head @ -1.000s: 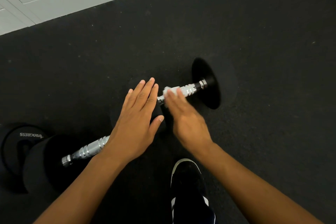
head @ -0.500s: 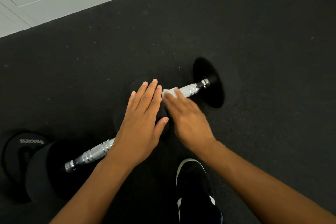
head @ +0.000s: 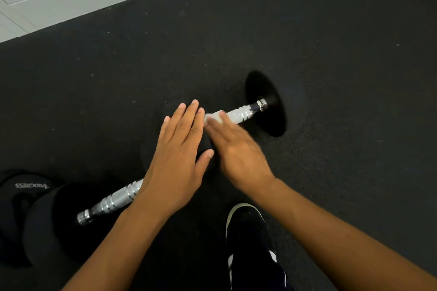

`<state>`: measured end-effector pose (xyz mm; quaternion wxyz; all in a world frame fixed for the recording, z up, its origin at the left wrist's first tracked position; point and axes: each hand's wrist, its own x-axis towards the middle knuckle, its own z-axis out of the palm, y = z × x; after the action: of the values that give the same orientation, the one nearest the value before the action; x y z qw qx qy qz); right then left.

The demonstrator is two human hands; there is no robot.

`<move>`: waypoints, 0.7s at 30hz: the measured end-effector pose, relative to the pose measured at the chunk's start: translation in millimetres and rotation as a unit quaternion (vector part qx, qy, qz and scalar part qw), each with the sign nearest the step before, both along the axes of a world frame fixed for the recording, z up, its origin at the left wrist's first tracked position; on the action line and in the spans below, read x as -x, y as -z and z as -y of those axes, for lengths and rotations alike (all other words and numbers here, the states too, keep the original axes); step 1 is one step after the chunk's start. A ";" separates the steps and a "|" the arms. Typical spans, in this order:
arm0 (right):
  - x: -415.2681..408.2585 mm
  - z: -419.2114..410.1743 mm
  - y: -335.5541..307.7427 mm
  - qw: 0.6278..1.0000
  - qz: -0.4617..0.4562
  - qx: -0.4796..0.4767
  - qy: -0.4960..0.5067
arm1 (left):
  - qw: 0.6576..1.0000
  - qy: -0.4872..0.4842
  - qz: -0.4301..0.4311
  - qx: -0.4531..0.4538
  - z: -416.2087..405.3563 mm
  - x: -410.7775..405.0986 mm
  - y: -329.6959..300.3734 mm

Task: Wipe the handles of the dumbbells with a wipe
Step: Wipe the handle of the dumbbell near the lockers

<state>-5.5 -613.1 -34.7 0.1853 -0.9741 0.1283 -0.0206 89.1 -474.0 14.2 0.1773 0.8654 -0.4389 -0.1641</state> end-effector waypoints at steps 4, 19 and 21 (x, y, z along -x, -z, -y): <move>7.2 5.9 3.8 0.998 0.003 0.047 -0.030 | 1.000 0.002 0.000 -0.002 -0.5 0.0 -0.4; 7.5 -6.4 -30.1 0.492 0.126 -0.633 0.584 | 1.000 0.002 0.007 -0.015 -0.6 0.9 -0.5; -5.3 2.5 -36.3 0.413 0.146 -0.665 0.605 | 1.000 0.001 0.006 -0.015 -0.4 1.1 -1.0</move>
<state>-0.2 -615.6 1.5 0.7304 -0.1980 0.6291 -0.1778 88.1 -473.6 15.2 0.1621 0.8685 -0.4380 -0.1659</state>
